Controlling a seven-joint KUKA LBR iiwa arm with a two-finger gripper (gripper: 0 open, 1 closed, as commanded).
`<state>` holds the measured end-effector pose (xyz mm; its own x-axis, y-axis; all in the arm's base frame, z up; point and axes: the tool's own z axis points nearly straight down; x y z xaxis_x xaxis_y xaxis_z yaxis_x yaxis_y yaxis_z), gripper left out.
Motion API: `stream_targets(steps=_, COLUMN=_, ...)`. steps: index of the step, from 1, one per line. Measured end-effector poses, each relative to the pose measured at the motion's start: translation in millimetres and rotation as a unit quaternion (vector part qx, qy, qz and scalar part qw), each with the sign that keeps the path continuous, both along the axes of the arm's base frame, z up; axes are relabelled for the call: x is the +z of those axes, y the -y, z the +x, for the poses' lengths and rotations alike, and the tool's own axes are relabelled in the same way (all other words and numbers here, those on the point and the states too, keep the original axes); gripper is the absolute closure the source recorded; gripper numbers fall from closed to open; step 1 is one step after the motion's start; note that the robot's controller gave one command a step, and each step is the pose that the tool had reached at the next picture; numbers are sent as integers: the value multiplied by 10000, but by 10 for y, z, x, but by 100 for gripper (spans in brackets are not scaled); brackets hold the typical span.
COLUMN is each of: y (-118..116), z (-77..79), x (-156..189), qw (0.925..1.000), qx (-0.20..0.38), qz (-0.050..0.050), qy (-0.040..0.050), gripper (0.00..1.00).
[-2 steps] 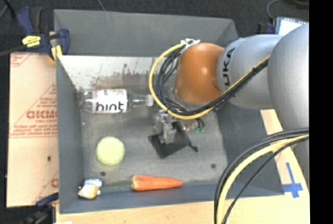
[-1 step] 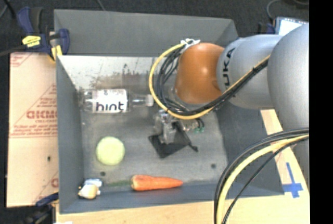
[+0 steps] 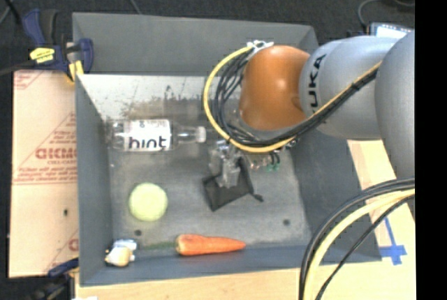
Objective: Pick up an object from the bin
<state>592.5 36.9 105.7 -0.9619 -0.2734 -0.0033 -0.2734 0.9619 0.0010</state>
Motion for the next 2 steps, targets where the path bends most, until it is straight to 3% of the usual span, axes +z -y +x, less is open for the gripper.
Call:
stream_targets(steps=1, y=-64, z=25, x=595, qw=9989, qx=469, qz=6, qy=59, gripper=100)
stream_targets(steps=2, y=-64, z=25, x=595, qw=9989, qx=465, qz=7, qy=59, gripper=100)
